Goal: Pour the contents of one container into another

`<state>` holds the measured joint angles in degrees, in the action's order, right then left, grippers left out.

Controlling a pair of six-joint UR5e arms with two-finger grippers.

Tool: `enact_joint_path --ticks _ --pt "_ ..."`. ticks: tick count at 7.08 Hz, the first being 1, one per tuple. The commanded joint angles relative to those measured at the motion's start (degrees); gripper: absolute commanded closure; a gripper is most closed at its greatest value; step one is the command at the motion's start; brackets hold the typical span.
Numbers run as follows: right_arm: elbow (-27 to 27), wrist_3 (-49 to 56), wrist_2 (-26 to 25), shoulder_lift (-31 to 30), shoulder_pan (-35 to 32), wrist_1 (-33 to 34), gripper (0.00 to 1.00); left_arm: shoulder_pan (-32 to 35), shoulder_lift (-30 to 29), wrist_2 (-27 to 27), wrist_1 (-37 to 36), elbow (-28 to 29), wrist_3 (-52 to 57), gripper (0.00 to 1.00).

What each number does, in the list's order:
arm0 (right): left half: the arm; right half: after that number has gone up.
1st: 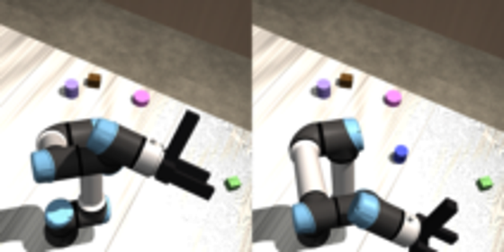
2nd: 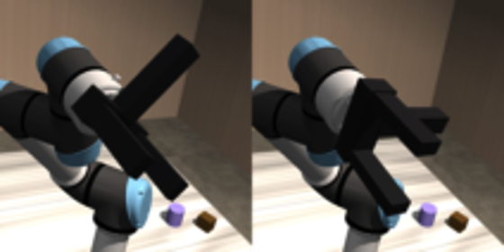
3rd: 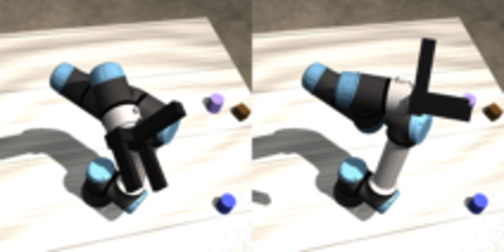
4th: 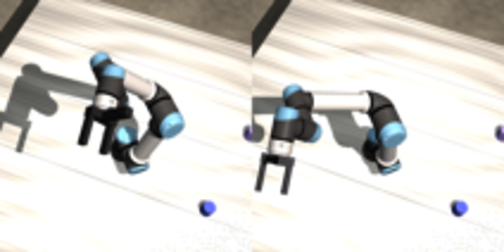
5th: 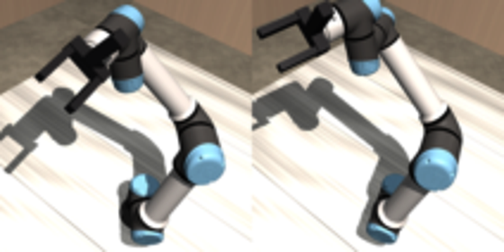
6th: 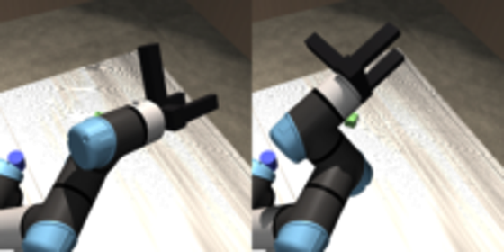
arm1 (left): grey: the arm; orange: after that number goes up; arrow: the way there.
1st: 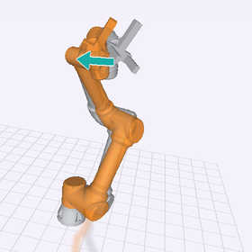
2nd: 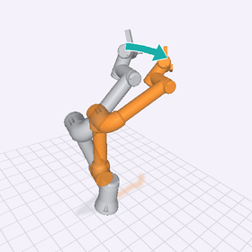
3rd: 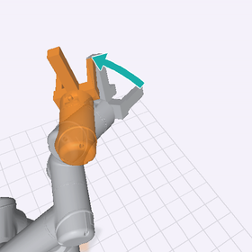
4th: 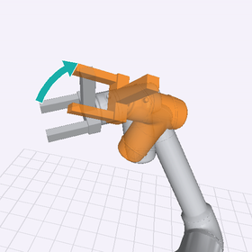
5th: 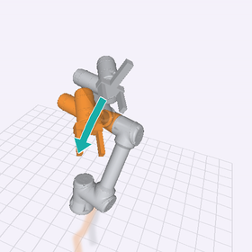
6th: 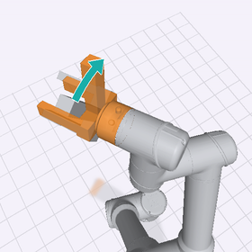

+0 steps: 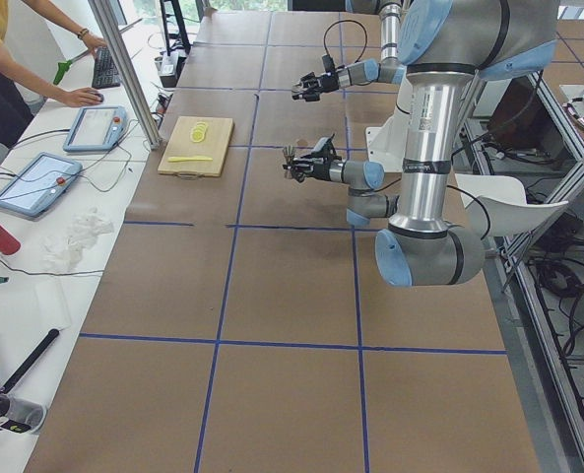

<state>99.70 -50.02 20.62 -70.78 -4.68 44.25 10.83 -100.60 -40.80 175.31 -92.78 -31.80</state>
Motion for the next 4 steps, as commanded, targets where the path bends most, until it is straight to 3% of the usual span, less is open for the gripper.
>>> enact_joint_path --ticks 1,2,3,4 --pt "1.89 5.28 0.65 5.45 -0.06 6.14 1.00 3.38 -9.13 -6.53 -13.00 0.23 4.28 1.00" --pt "3.99 5.28 3.96 8.00 -1.54 12.81 1.00 4.71 -11.35 -10.75 -14.11 0.32 4.64 1.00" --pt "8.88 7.37 8.43 8.98 -4.08 22.54 1.00 4.73 -12.33 -11.84 -13.86 1.01 4.56 1.00" --pt "11.02 9.65 11.17 10.03 -6.19 27.51 1.00 4.81 -14.60 -13.41 -13.77 2.59 4.56 1.00"
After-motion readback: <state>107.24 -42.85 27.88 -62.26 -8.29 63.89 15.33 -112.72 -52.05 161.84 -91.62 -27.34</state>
